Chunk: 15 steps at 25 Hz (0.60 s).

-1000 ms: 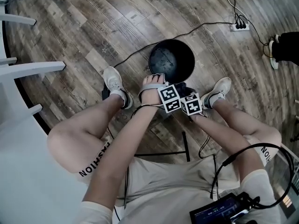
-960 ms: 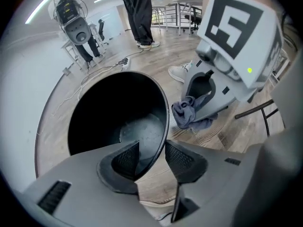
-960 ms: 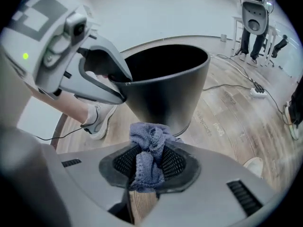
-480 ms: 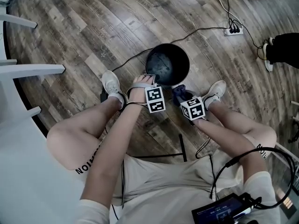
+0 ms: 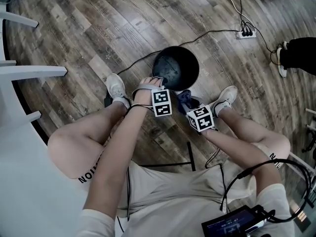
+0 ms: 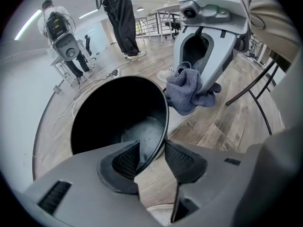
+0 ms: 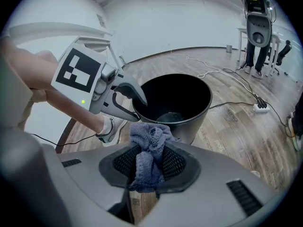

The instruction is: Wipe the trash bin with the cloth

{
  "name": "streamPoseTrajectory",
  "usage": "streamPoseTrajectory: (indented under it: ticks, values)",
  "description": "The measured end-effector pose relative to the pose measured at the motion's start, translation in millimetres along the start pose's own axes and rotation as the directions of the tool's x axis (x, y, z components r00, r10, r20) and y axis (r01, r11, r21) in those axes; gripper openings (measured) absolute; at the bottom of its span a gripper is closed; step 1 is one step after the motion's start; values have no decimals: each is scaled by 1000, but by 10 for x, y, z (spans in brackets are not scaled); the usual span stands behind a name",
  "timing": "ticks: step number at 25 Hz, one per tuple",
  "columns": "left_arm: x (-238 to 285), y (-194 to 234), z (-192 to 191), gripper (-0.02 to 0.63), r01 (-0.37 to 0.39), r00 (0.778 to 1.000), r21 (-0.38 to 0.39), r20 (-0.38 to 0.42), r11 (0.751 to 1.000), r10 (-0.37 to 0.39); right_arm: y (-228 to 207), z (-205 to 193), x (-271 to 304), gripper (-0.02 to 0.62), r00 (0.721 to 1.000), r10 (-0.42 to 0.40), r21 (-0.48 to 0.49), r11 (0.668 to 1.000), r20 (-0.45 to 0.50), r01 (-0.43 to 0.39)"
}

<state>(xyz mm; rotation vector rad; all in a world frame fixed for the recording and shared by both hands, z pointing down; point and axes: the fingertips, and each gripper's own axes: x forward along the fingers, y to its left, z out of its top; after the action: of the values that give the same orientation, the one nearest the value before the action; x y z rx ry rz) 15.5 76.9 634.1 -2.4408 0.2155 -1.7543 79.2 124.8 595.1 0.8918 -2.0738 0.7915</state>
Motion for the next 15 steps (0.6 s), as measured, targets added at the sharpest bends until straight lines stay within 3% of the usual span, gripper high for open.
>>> streamPoseTrajectory:
  ticks: [7, 10, 15]
  values:
    - [6, -83, 91, 167, 9, 1000, -81, -3, 997, -9, -49, 15, -14, 103, 999, -27, -10, 1000, 21, 27]
    - [4, -93, 146, 153, 11, 1000, -78, 10, 997, -10, -73, 129, -15, 103, 998, -18, -47, 999, 59, 21]
    - [-28, -94, 179, 146, 23, 999, -61, 35, 998, -21, -130, 72, 109, 103, 999, -5, -65, 998, 37, 8]
